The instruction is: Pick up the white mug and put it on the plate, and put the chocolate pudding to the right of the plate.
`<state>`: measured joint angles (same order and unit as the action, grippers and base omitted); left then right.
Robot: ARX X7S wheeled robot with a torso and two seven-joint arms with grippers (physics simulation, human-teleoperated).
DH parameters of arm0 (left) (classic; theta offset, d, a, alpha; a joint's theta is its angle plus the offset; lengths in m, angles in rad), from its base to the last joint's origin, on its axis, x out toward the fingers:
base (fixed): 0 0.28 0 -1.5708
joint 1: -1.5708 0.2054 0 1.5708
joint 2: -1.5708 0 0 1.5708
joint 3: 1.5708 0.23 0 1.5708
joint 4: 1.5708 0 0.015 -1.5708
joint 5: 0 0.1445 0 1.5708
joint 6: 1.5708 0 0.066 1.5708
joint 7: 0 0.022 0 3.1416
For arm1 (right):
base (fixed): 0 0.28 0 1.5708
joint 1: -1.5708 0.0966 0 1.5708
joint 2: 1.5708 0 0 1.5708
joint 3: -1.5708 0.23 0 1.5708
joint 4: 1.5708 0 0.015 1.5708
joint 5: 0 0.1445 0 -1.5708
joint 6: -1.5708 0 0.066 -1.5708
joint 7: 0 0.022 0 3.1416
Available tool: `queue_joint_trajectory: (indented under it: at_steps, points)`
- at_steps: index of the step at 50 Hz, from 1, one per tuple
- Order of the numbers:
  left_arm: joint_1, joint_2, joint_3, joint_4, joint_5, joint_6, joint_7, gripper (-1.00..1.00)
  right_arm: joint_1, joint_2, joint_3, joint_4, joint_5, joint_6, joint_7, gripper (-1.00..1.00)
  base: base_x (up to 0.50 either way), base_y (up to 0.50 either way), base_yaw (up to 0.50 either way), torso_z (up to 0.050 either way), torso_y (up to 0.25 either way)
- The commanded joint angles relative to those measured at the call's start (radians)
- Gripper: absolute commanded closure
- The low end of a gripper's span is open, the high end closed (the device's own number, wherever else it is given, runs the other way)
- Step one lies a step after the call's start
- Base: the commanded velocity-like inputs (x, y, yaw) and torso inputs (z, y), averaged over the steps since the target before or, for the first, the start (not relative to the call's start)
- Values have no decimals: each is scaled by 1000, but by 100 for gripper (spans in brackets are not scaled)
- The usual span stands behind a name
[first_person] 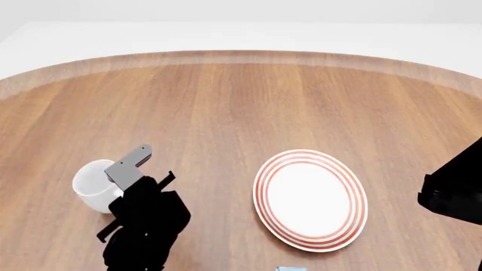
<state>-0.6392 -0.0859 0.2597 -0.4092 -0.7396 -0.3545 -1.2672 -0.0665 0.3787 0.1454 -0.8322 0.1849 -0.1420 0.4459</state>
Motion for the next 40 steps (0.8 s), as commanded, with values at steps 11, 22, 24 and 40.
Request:
queue_joint_trajectory:
  at_steps: [11,22,24,40]
  points:
    - [-129,-187,194,484,-15,-98,250,100,2,9,5,-11,6,12,11,-100,0,0,0,0,0]
    - [-299,-306,250,685,-185,-269,473,100,8,13,1,-16,7,21,16,-100,0,0,0,0,0]
    - [-322,-316,255,690,-193,-281,497,100,8,13,-1,-18,8,24,17,-100,0,0,0,0,0]
    - [-560,-276,349,449,-348,-446,876,100,6,24,9,-36,21,40,25,-100,0,0,0,0,0]
